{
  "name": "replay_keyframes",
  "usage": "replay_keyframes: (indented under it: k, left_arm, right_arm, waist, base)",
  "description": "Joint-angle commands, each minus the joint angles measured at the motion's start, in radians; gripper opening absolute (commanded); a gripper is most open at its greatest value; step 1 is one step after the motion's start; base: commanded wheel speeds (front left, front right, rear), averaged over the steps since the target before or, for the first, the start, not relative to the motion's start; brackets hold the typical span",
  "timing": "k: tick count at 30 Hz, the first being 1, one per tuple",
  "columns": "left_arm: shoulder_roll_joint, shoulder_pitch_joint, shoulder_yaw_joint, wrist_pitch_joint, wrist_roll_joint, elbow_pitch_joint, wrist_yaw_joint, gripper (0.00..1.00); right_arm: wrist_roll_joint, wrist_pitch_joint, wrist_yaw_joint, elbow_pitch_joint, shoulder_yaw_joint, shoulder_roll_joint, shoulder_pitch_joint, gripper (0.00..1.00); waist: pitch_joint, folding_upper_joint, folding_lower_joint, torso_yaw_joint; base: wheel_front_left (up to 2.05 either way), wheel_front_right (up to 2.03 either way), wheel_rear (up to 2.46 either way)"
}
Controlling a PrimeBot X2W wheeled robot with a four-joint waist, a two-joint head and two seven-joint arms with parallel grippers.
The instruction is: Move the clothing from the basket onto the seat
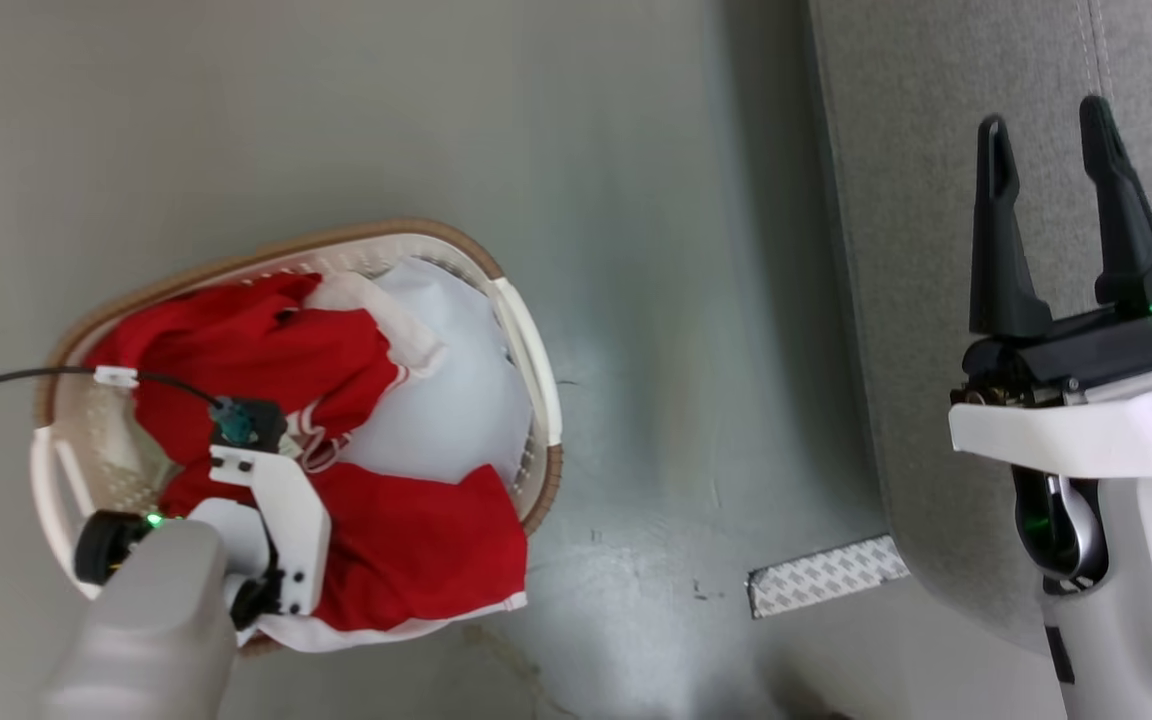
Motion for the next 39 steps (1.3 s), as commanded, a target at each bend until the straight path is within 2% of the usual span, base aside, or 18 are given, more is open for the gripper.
replay_keyframes:
  k: [1,12,13,14,15,16,17,27,39]
  left_arm:
    - [0.017,-0.018,-0.01,0.028,0.014,0.023,0.002,1.0]
    - [0.04,-0.066,-0.055,0.11,0.036,0.069,0.009,0.99]
    - [0.041,-0.066,-0.055,0.116,0.033,0.072,0.008,0.91]
    - [0.041,-0.063,-0.051,0.119,0.023,0.073,0.008,0.78]
    - [0.042,-0.062,-0.05,0.117,0.017,0.074,0.007,0.47]
    - [0.043,-0.061,-0.054,0.111,0.017,0.074,0.006,0.28]
    - [0.042,-0.061,-0.055,0.098,0.015,0.073,0.006,0.0]
    - [0.009,-0.046,-0.077,0.04,-0.017,0.069,0.001,0.0]
    - [-0.071,0.081,-0.14,-0.115,-0.128,-0.009,0.002,0.0]
  right_arm:
    - [0.01,0.0,-0.002,-0.008,0.002,0.001,-0.019,1.0]
    - [0.029,0.0,-0.002,-0.017,0.004,0.0,-0.04,1.0]
    - [0.031,0.0,-0.002,-0.016,0.003,0.0,-0.04,1.0]
    - [0.031,0.0,-0.002,-0.015,0.002,0.0,-0.039,1.0]
    - [0.031,0.0,-0.002,-0.014,0.001,0.0,-0.038,1.0]
    - [0.031,0.0,-0.002,-0.013,0.0,0.0,-0.037,1.0]
    - [0.031,0.0,-0.002,-0.011,-0.002,0.0,-0.036,1.0]
    - [0.016,0.0,-0.002,0.001,-0.01,0.0,-0.027,1.0]
    - [-0.051,0.0,-0.002,0.036,-0.048,0.0,0.054,1.0]
  waist:
    - [0.023,0.0,-0.0001,-0.022]
    - [0.066,0.0,-0.0001,-0.063]
    - [0.066,0.0,-0.0001,-0.065]
    - [0.065,0.0,-0.0001,-0.066]
    - [0.063,0.0,-0.0001,-0.067]
    - [0.061,0.0,-0.0001,-0.067]
    - [0.058,0.0,-0.0001,-0.067]
    - [-0.011,0.0,-0.0001,-0.042]
    - [-0.266,0.0,-0.0001,0.033]
  base:
    - [0.0,0.0,0.0]
    - [0.0,0.0,0.0]
    - [0.0,0.0,0.0]
    - [0.0,0.0,0.0]
    - [0.0,0.0,0.0]
    - [0.0,0.0,0.0]
    - [0.0,0.0,0.0]
    - [0.0,0.0,0.0]
    - [0.0,0.0,0.0]
